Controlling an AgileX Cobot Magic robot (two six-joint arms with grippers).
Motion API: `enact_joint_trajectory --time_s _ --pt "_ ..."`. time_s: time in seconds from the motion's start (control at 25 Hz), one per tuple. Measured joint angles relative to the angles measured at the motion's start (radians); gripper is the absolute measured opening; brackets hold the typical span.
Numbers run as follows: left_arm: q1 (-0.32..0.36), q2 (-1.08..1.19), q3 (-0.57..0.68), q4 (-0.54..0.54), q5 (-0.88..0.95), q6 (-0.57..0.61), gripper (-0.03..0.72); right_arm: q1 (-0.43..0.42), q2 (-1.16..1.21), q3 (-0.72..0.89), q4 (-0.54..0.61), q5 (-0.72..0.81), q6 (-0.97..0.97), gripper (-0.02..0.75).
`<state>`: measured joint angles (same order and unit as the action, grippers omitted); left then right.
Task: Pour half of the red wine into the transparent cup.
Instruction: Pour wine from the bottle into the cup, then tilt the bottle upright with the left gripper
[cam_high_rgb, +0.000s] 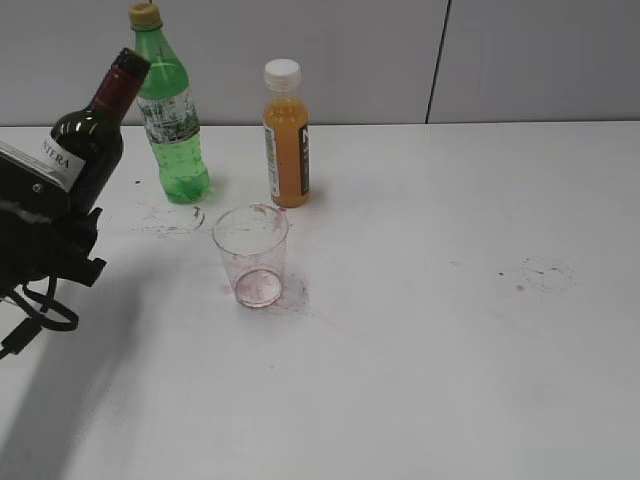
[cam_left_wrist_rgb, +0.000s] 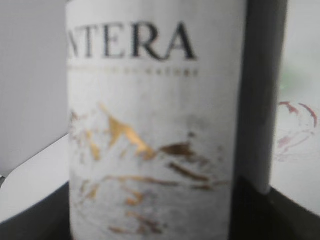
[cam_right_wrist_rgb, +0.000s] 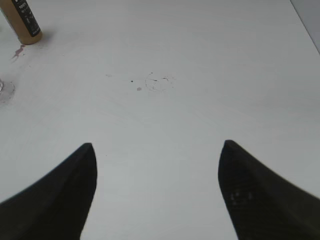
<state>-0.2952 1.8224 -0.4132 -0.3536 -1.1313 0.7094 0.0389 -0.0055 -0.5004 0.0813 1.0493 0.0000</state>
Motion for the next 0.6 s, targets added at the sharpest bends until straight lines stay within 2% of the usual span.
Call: enact_joint_trajectory --time_s 0.6 --pt "0.0 -0.059 0.071 0.024 -0.003 0.076 0.544 0.0 0.0 0.0 0.0 0.0 0.0 0.571"
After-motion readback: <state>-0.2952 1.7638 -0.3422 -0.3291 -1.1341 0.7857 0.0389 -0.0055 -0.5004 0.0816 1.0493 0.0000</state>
